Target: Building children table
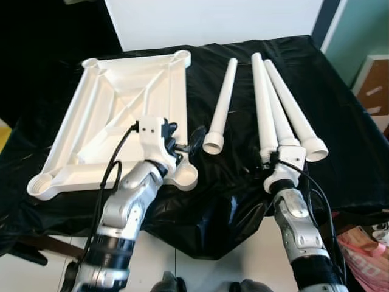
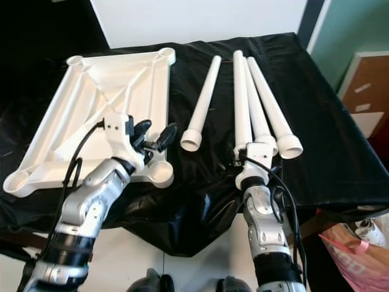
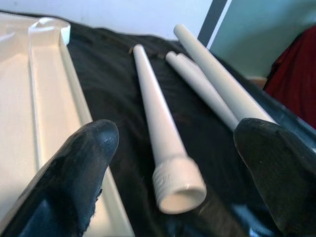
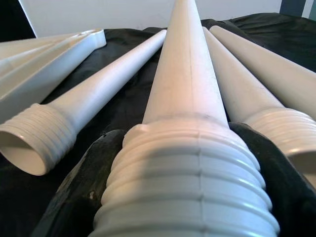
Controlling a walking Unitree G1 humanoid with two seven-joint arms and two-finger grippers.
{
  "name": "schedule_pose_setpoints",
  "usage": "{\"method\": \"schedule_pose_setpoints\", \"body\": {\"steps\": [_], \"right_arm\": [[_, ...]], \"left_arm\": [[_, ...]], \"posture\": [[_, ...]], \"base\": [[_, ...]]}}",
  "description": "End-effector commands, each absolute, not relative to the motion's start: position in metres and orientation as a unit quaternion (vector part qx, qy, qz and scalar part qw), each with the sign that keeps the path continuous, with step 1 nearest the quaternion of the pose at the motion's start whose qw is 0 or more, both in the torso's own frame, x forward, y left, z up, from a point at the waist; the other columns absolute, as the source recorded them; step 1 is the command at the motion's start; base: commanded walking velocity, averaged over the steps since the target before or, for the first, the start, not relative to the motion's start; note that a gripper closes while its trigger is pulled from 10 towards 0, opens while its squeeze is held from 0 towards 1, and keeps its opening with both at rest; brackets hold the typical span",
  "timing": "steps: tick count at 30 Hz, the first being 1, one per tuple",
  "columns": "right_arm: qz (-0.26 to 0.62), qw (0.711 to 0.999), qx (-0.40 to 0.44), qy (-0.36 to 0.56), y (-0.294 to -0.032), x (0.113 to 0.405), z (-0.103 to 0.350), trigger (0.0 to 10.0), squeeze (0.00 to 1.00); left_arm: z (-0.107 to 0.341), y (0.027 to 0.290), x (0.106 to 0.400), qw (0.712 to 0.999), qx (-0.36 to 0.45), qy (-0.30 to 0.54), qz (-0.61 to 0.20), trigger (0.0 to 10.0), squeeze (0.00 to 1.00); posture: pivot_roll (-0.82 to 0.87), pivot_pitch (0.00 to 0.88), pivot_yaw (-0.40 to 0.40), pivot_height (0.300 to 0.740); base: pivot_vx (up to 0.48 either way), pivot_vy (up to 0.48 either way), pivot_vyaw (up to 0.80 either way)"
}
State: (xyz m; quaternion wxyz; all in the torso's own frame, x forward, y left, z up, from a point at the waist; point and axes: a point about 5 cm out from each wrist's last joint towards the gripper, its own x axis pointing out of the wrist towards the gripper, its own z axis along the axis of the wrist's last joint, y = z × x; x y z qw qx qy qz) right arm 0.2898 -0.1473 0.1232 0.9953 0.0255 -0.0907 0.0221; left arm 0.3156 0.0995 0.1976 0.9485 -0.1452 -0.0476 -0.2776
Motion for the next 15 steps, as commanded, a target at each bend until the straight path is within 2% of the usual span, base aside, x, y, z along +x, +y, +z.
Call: {"method": "schedule_pose_setpoints", "body": {"steps": [1, 3, 4, 6, 9, 10, 13, 15], "right_arm": [[0.048, 0.988, 0.033, -0.14, -0.142, 0.28, 0.136, 10.0, 0.0], [0.048, 0.988, 0.033, -0.14, -0.142, 0.28, 0.136, 10.0, 0.0], [0.062, 0.986, 0.032, -0.152, -0.139, 0.277, 0.139, 10.0, 0.0], [0.07, 0.984, 0.031, -0.159, -0.137, 0.275, 0.141, 10.0, 0.0], [0.123, 0.977, 0.027, -0.17, -0.127, 0.268, 0.148, 10.0, 0.0], [0.123, 0.977, 0.027, -0.17, -0.127, 0.268, 0.148, 10.0, 0.0], [0.163, 0.971, 0.03, -0.172, -0.118, 0.264, 0.151, 10.0, 0.0], [0.163, 0.971, 0.03, -0.172, -0.118, 0.264, 0.151, 10.0, 0.0]], "left_arm": [[0.199, 0.083, 0.315, 0.896, -0.185, -0.033, -0.403, 10.0, 1.0], [0.199, 0.083, 0.315, 0.896, -0.185, -0.033, -0.403, 10.0, 1.0], [0.201, 0.077, 0.316, 0.88, -0.204, -0.023, -0.427, 10.0, 0.0], [0.202, 0.073, 0.316, 0.87, -0.216, -0.016, -0.442, 10.0, 0.0], [0.21, 0.061, 0.316, 0.818, -0.268, 0.001, -0.509, 10.0, 0.0], [0.21, 0.061, 0.316, 0.818, -0.268, 0.001, -0.509, 10.0, 0.0], [0.213, 0.055, 0.319, 0.795, -0.278, 0.014, -0.539, 10.0, 0.0], [0.213, 0.055, 0.319, 0.795, -0.278, 0.014, -0.539, 10.0, 0.0]], "posture": [[-0.04, 0.108, 0.087, 0.74], [-0.04, 0.108, 0.087, 0.74], [-0.04, 0.108, 0.092, 0.74], [-0.04, 0.108, 0.092, 0.74], [-0.06, 0.109, 0.105, 0.74], [-0.06, 0.109, 0.105, 0.74], [-0.06, 0.11, 0.11, 0.74], [-0.06, 0.11, 0.11, 0.74]], "base": [[0.0, 0.0, 0.0], [0.0, 0.0, 0.0], [0.0, 0.0, 0.0], [0.0, 0.0, 0.0], [0.0, 0.0, 0.0], [0.0, 0.0, 0.0], [0.0, 0.0, 0.0], [0.0, 0.0, 0.0]]}}
